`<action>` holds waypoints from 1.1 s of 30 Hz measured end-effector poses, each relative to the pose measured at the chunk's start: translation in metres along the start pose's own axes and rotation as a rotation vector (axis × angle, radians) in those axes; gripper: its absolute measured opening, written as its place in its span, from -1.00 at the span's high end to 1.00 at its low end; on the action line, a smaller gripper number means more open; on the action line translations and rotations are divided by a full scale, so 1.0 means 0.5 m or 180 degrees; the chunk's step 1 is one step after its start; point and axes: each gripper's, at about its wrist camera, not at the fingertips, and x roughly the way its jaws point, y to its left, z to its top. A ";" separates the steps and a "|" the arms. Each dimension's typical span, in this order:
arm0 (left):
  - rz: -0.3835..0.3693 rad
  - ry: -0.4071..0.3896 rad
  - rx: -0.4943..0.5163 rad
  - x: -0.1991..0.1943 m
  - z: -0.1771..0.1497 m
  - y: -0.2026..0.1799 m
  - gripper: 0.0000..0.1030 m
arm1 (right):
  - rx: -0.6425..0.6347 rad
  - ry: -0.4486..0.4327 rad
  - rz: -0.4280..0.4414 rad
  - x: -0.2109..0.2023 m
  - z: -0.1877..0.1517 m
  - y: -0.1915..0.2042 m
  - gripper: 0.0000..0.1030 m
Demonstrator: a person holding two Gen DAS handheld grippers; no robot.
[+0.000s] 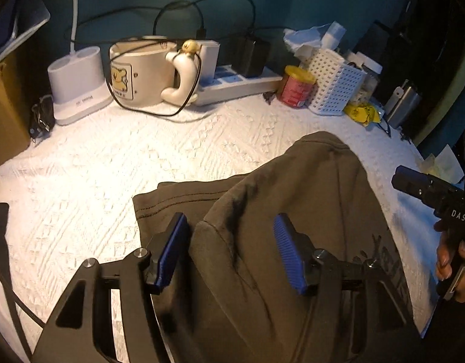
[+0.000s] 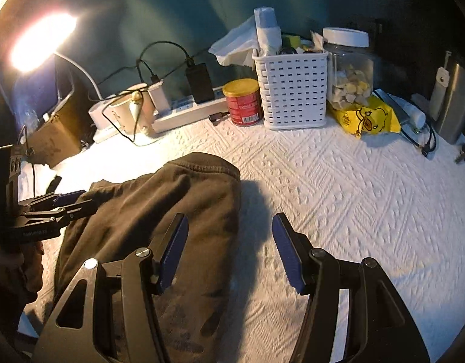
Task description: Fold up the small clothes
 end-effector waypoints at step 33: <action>0.0002 0.0202 -0.0399 -0.012 -0.013 0.096 -0.35 | 0.0042 0.0387 0.0318 0.139 0.029 0.006 -0.19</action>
